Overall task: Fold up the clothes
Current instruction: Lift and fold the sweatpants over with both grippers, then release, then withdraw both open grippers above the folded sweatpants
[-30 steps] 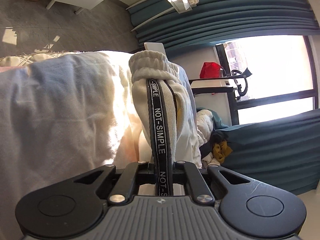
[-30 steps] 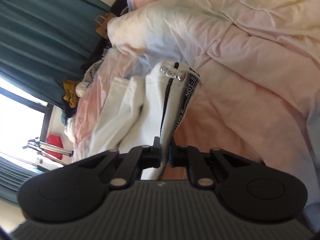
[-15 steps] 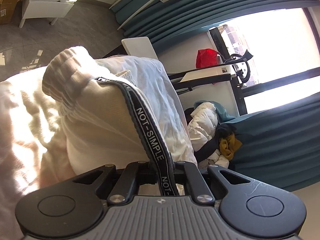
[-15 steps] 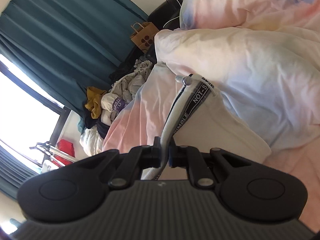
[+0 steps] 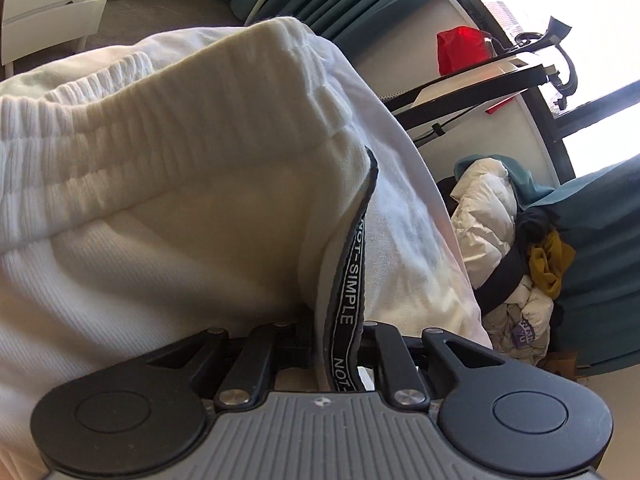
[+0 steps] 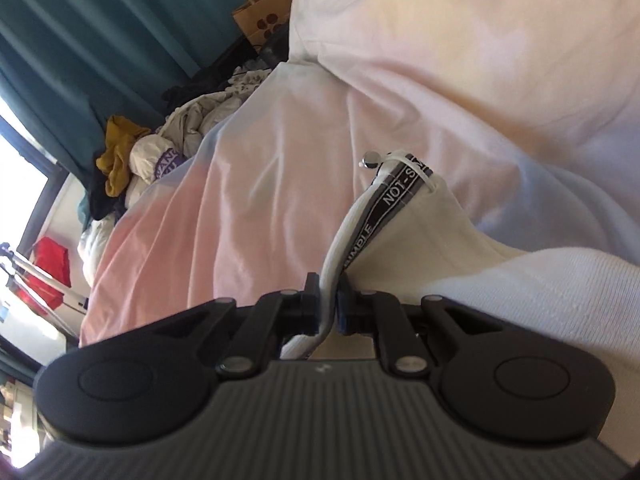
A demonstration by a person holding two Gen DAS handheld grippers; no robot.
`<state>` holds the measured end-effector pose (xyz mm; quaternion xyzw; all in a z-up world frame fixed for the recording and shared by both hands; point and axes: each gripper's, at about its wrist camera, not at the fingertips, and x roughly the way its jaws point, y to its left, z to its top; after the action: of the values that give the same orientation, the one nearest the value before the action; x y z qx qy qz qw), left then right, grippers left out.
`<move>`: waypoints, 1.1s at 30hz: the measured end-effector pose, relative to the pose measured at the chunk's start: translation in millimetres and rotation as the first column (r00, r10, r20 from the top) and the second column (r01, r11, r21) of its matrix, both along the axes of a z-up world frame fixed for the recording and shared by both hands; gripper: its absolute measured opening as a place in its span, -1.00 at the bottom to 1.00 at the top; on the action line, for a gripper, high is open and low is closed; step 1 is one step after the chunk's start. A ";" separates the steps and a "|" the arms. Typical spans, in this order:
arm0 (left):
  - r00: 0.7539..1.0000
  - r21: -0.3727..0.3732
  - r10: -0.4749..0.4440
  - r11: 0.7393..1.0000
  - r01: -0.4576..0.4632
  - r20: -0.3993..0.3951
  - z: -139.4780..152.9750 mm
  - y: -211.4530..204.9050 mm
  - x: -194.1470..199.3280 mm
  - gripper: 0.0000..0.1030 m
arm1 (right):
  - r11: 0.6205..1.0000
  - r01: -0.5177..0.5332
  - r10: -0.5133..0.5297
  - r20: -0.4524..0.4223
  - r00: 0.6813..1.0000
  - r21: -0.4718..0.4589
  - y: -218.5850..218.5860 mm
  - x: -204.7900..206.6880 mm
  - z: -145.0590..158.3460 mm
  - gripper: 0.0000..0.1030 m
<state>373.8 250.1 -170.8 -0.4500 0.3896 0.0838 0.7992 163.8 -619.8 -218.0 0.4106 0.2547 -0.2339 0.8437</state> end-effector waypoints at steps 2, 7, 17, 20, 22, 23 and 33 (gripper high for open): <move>0.999 -0.014 -0.032 0.999 0.033 0.030 0.7 5.6 -0.9 -0.61 | 0.999 -0.037 0.037 0.017 0.999 -0.013 -1.1 0.6 1.5 -0.72; 0.978 0.025 -0.105 0.994 0.102 0.181 27.3 15.7 -44.3 0.23 | 0.992 -0.115 0.119 0.092 0.989 -0.056 -0.5 -34.5 29.8 0.08; 0.969 -0.019 0.032 0.999 -0.028 0.244 44.1 58.5 -205.6 0.45 | 0.993 0.078 -0.095 0.213 0.972 0.085 18.8 -201.5 46.7 0.57; 0.976 -0.123 0.092 0.990 -0.068 0.199 19.8 69.3 -240.1 0.50 | 0.955 0.154 -0.212 0.217 0.953 0.254 37.1 -231.4 15.4 0.58; 0.982 -0.172 0.075 0.984 -0.046 0.171 2.7 69.5 -242.5 0.49 | 0.922 0.169 -0.253 0.210 0.944 0.349 50.1 -236.5 -5.7 0.58; 0.985 -0.191 0.062 0.981 -0.030 0.162 -5.6 67.9 -240.9 0.49 | 0.902 0.176 -0.273 0.206 0.940 0.395 56.5 -238.9 -16.3 0.58; 0.976 -0.232 0.033 0.972 0.018 0.213 -54.6 67.7 -184.8 0.14 | 0.911 0.185 -0.292 0.259 0.921 0.369 59.6 -181.1 -51.8 0.48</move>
<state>188.9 317.8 -225.4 -0.5485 0.3058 -0.0086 0.7782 -17.4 -560.2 -269.8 0.6086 0.1036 -0.2223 0.7546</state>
